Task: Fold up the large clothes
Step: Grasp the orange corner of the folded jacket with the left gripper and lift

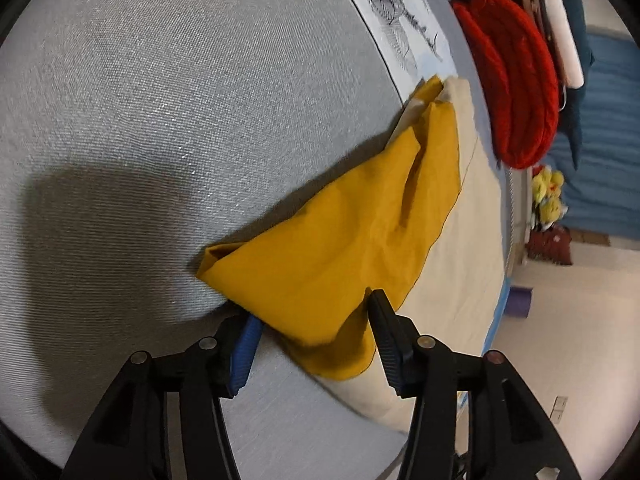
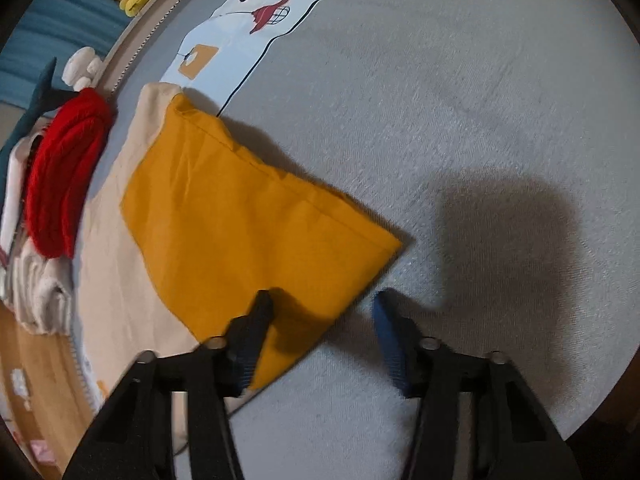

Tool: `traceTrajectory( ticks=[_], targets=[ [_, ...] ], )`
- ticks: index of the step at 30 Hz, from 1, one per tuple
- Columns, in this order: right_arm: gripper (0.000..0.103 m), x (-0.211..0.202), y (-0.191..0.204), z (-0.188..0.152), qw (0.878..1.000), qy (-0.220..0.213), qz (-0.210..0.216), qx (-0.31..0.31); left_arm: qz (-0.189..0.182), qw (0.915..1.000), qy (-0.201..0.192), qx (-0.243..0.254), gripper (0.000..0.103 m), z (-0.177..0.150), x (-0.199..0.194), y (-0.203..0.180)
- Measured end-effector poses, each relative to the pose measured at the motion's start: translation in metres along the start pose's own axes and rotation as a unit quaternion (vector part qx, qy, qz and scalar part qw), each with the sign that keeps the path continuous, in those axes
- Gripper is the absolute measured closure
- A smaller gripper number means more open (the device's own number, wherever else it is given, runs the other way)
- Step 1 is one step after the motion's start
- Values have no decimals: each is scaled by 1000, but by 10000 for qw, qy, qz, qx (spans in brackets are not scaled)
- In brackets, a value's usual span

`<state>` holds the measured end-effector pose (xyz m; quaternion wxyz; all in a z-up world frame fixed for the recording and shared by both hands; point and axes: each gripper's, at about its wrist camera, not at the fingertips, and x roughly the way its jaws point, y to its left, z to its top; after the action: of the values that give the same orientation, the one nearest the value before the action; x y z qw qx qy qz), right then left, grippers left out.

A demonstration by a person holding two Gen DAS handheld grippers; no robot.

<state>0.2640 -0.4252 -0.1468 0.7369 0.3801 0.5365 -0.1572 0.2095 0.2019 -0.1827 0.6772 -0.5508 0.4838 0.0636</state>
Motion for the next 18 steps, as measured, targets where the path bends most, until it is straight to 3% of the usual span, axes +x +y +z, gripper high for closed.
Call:
traceTrajectory(
  ticks=[1,5,8,9,12,18],
  targets=[
    [82,0,1,0,9999,-56,-72,-48,-33,10000,-75,-1,54,-1,1,-1],
    [95,-2,3,1,9996,-171,-136,-186,-126,9991,-398,15,56,-8,1,0],
    [97,-8,4,2,9990,-272,-142,-333,-103,9989,-421,192,86,-10,3,-3],
    [98,-12,5,2,9988,-333,-101,-355,-98,9984,-448,324,90,-10,1,-8],
    [99,-29,8,0,9975,-494,-40,-496,68,9953,-596,763,97,-14,-10,-25],
    [100,-74,28,-15,9892,-834,-27,-1202,263,9859,-914,1374,100,-31,-55,-45]
  ],
)
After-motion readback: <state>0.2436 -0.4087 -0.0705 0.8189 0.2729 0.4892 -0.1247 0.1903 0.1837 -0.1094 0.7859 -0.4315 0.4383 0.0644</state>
